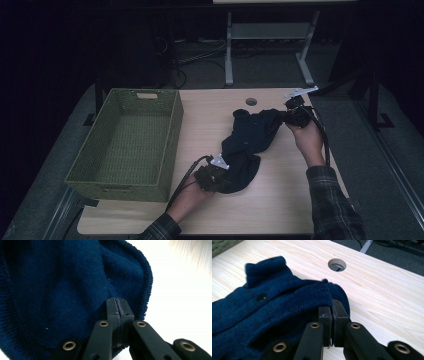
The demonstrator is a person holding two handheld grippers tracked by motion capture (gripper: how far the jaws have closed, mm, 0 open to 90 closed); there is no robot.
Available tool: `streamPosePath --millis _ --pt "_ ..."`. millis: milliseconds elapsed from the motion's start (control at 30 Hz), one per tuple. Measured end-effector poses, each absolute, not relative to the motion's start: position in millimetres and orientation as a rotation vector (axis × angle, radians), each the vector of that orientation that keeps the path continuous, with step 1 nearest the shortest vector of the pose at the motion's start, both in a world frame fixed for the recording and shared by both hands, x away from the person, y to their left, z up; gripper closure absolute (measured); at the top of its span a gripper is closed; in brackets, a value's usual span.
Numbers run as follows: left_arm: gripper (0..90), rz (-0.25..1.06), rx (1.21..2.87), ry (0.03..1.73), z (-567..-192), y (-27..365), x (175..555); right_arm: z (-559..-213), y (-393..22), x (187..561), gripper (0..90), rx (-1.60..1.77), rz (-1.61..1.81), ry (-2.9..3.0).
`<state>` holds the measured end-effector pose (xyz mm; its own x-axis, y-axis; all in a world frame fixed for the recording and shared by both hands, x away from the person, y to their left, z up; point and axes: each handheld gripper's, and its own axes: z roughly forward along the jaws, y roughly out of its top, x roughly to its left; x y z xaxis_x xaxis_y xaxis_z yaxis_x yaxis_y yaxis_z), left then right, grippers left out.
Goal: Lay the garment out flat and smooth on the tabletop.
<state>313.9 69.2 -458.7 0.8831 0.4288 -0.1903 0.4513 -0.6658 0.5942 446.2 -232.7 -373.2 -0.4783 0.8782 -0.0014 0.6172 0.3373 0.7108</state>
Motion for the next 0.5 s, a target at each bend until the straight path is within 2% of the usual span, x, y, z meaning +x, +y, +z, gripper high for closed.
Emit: streamPosePath --millis 67,100,133,233,367,500 --pt "89.4 -0.044 2.387 0.63 -458.7 69.2 313.8 -377.7 -229.6 449.4 85.3 1.319 0.935 2.221" --pt "89.4 -0.042 2.387 0.628 -458.6 69.2 313.8 -378.9 -228.4 448.9 80.4 1.314 0.946 2.218" --pt "89.3 -0.043 2.388 0.627 -458.6 69.1 313.8 -379.2 -227.9 447.0 71.6 1.305 0.959 2.21" --pt "89.2 -0.048 2.391 0.63 -458.2 68.9 314.1 -377.1 -229.6 438.8 65.4 1.293 1.005 2.212" --pt "88.1 -0.04 2.397 0.63 -457.3 67.6 313.3 -373.9 -234.4 420.0 65.1 1.259 1.04 2.195" --pt "80.6 -0.014 2.41 0.618 -452.0 65.5 311.0 -374.0 -239.6 399.9 67.5 1.236 1.077 2.191"
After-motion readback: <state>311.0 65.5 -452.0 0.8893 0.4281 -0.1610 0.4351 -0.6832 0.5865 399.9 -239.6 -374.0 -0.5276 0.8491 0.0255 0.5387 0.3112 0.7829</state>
